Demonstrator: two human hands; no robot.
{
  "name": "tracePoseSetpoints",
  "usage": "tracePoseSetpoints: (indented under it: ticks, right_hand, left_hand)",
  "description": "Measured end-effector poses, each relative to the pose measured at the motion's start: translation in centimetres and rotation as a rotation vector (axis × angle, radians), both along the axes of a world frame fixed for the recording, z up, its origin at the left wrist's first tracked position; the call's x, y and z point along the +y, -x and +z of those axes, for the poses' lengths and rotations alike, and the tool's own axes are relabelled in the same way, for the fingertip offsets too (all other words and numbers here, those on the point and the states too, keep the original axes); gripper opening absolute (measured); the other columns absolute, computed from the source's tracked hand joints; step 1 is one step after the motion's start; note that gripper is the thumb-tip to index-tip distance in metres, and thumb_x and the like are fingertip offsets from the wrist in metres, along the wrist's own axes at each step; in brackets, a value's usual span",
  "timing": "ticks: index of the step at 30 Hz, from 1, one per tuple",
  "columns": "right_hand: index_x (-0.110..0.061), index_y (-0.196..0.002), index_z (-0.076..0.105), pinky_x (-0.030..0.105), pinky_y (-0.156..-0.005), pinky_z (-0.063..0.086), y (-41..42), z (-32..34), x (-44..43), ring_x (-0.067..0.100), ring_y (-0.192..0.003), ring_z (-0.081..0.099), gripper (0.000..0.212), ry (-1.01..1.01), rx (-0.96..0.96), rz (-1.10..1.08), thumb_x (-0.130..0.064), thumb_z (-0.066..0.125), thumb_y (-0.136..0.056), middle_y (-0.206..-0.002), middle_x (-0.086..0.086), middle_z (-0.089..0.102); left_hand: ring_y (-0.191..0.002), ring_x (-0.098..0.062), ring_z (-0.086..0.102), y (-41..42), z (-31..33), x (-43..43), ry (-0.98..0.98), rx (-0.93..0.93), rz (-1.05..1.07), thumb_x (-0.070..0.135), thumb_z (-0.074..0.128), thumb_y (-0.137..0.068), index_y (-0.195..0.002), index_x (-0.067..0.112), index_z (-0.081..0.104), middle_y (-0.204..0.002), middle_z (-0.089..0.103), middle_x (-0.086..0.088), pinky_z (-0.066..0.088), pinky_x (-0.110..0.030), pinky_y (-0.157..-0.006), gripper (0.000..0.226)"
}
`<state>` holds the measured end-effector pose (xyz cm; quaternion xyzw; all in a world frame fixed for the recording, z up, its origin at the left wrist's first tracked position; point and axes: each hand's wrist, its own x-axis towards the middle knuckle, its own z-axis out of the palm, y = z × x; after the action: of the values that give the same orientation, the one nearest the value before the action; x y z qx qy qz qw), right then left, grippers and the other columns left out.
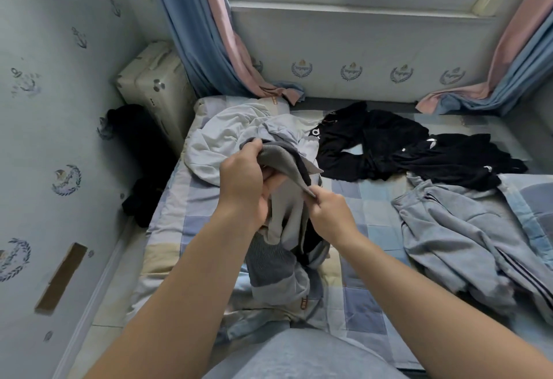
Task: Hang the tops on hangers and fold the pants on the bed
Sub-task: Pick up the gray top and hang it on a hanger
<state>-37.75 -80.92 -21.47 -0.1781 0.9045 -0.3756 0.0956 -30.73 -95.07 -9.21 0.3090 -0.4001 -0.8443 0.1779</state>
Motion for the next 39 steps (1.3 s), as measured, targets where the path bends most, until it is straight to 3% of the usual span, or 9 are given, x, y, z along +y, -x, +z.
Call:
tracePoseSetpoints:
  ticks: [8, 11, 14, 18, 20, 22, 25, 32, 39]
  right_hand:
    - [-0.020, -0.071, 0.050, 0.031, -0.057, 0.034, 1.9, 7.9, 2.4, 0.007, -0.058, 0.041, 0.034, 0.352, 0.065, 0.040, -0.026, 0.046, -0.104, -0.059, -0.008, 0.048]
    - [0.000, -0.095, 0.063, 0.042, -0.069, 0.047, 2.1, 10.7, 1.1, 0.021, -0.074, 0.056, 0.039, 0.529, -0.069, 0.011, -0.033, 0.044, -0.104, -0.082, 0.022, 0.063]
    - [0.009, -0.096, 0.063, 0.041, -0.067, 0.043, 2.7, 12.6, 0.2, 0.026, -0.071, 0.052, 0.040, 0.575, -0.149, 0.029, -0.029, 0.052, -0.104, -0.078, 0.019, 0.058]
    - [-0.009, -0.080, 0.074, 0.036, -0.061, 0.041, 3.3, 14.1, -0.1, 0.020, -0.064, 0.052, 0.028, 0.360, -0.168, 0.313, -0.037, 0.074, -0.087, -0.069, 0.016, 0.063]
    - [-0.019, -0.080, 0.077, 0.035, -0.060, 0.043, 3.2, 14.2, -0.1, 0.018, -0.063, 0.055, 0.030, 0.300, -0.226, 0.410, -0.049, 0.075, -0.077, -0.074, 0.017, 0.069]
    - [-0.018, -0.080, 0.077, 0.033, -0.060, 0.041, 3.5, 13.5, 0.1, 0.017, -0.063, 0.054, 0.036, 0.308, -0.237, 0.423, -0.053, 0.075, -0.072, -0.073, 0.017, 0.068]
    - [-0.017, -0.081, 0.069, 0.031, -0.059, 0.038, 4.1, 11.4, 1.2, 0.016, -0.062, 0.049, 0.037, 0.319, -0.226, 0.375, -0.050, 0.080, -0.069, -0.068, 0.015, 0.062]
    - [-0.027, -0.063, 0.049, 0.030, -0.057, 0.038, 1.7, 1.8, 3.6, 0.003, -0.057, 0.046, 0.017, -0.095, -0.149, 0.291, -0.027, 0.062, -0.073, -0.059, -0.011, 0.051]
    - [-0.019, -0.070, 0.054, 0.030, -0.054, 0.039, 0.7, -4.4, 5.2, 0.032, -0.074, 0.053, 0.022, -0.208, -0.219, 0.039, -0.013, 0.050, -0.091, -0.074, 0.008, 0.062]
  left_hand:
    - [-0.113, -0.020, 0.065, 0.5, -3.2, -3.4, 0.167, -0.175, -0.123, 0.039, 0.043, -0.107, -0.114, 0.024, 0.068, -0.121, 0.069, 0.005, 0.057, -0.035, -0.081, 0.030]
    - [-0.114, -0.023, 0.067, 0.2, -3.5, -2.4, 0.262, -0.184, -0.301, 0.036, 0.045, -0.107, -0.110, 0.027, 0.071, -0.118, 0.072, 0.011, 0.055, -0.038, -0.088, 0.027]
    - [-0.111, -0.018, 0.067, -0.3, -4.1, -1.2, 0.607, -0.140, -0.361, 0.026, 0.068, -0.096, -0.121, 0.023, 0.068, -0.120, 0.072, 0.003, 0.052, -0.046, -0.102, 0.025]
    - [-0.146, -0.008, 0.028, -0.5, -3.9, -1.5, 1.167, 0.004, -0.370, 0.037, 0.079, -0.078, -0.148, 0.038, 0.033, -0.152, 0.032, 0.018, 0.025, -0.028, -0.118, 0.084]
    - [-0.143, -0.012, 0.037, 0.4, -3.8, -2.3, 1.151, 0.110, -0.555, 0.029, 0.075, -0.080, -0.144, 0.025, 0.046, -0.151, 0.043, 0.009, 0.030, -0.037, -0.120, 0.070]
    - [-0.113, -0.018, 0.060, 1.0, -3.7, -2.3, 1.111, 0.105, -0.724, 0.025, 0.068, -0.085, -0.119, 0.006, 0.064, -0.118, 0.068, -0.004, 0.045, -0.048, -0.103, 0.039]
    - [-0.067, -0.016, 0.043, 0.8, -4.7, -1.7, 1.032, 0.024, -0.640, 0.028, 0.059, -0.084, -0.085, -0.001, 0.054, -0.071, 0.048, -0.004, 0.038, -0.039, -0.064, 0.029]
    - [-0.057, -0.001, 0.034, -0.5, -5.3, -0.3, 0.952, 0.086, -0.505, 0.013, 0.054, -0.088, -0.076, 0.017, 0.049, -0.061, 0.039, 0.017, 0.030, -0.014, -0.054, 0.013]
    - [-0.067, -0.021, 0.035, -1.3, -2.7, -1.0, 0.739, 0.172, -0.290, 0.017, 0.057, -0.091, -0.082, 0.003, 0.050, -0.072, 0.041, -0.007, 0.032, -0.029, -0.059, 0.018]
